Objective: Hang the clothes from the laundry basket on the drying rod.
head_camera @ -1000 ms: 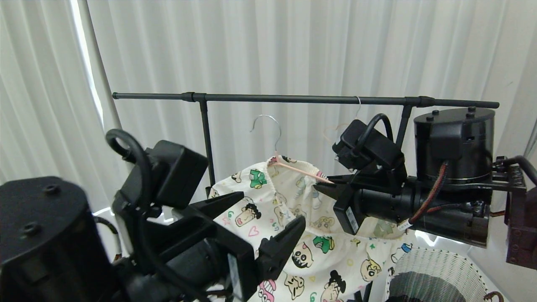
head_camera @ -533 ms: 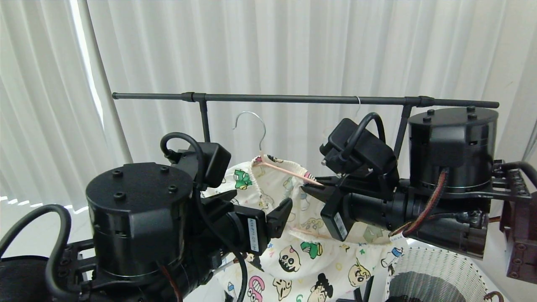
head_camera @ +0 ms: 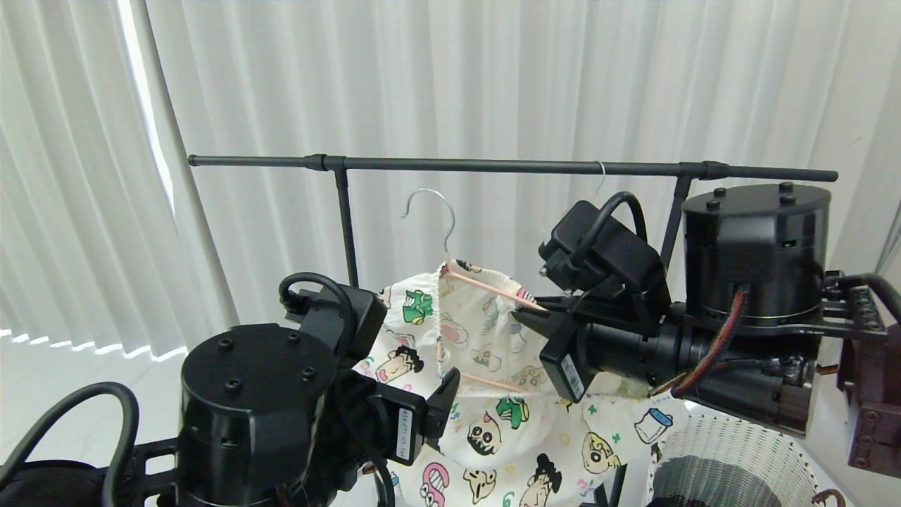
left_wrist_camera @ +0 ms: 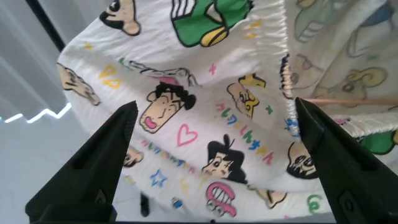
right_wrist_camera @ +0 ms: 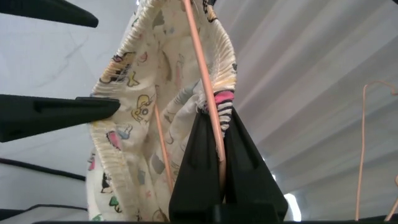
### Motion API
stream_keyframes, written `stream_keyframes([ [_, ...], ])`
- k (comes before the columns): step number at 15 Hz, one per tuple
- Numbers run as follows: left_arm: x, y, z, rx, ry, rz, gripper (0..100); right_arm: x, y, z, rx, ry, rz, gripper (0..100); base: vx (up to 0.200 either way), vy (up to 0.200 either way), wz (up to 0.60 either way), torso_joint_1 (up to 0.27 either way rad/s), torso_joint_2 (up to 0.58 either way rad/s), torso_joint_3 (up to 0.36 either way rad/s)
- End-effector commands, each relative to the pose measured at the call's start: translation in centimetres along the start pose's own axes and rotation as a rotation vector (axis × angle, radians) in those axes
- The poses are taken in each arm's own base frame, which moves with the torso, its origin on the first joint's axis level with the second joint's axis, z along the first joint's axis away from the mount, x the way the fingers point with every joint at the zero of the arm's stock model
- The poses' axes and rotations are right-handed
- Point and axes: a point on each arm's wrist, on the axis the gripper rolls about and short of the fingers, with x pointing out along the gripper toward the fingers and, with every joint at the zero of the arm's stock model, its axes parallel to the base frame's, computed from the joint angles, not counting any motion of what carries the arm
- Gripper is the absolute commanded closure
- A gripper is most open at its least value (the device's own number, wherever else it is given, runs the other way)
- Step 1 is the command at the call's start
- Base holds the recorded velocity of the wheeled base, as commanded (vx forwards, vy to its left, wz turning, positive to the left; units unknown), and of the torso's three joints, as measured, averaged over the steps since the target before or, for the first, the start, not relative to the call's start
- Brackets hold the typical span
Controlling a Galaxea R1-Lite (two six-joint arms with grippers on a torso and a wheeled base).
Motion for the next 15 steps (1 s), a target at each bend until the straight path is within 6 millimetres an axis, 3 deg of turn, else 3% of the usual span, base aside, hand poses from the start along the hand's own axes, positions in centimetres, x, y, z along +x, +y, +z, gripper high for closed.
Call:
stream_keyframes([
  [1, -0.1, 0.0, -0.1, 0.0, 0.001, 0.0, 0, -0.1, 0.0, 0.1, 0.0, -0.003, 0.002, 100, 0.0, 0.0, 0.0, 0.0, 0.0, 0.0],
  [2, -0.1, 0.1, 0.0, 0.001, -0.003, 0.0, 100, -0.1, 0.1, 0.0, 0.0, -0.001, 0.001, 100, 0.0, 0.0, 0.0, 0.0, 0.0, 0.0],
  [7, -0.6, 0.3, 0.3, 0.054, -0.024, 0.035, 100, -0.2, 0.2, -1.1, -0.005, 0.04, -0.015, 100, 0.0, 0.0, 0.0, 0.0, 0.0, 0.0],
  [10, -1.4, 0.7, 0.7, 0.103, -0.051, 0.037, 100, -0.8, 0.5, -2.9, -0.015, 0.096, -0.007, 100, 0.0, 0.0, 0.0, 0.0, 0.0, 0.0],
  [15, -2.5, 1.7, -0.1, 0.156, -0.043, 0.046, 100, -3.4, 0.8, -5.9, -0.028, 0.173, 0.013, 100, 0.0, 0.0, 0.0, 0.0, 0.0, 0.0],
])
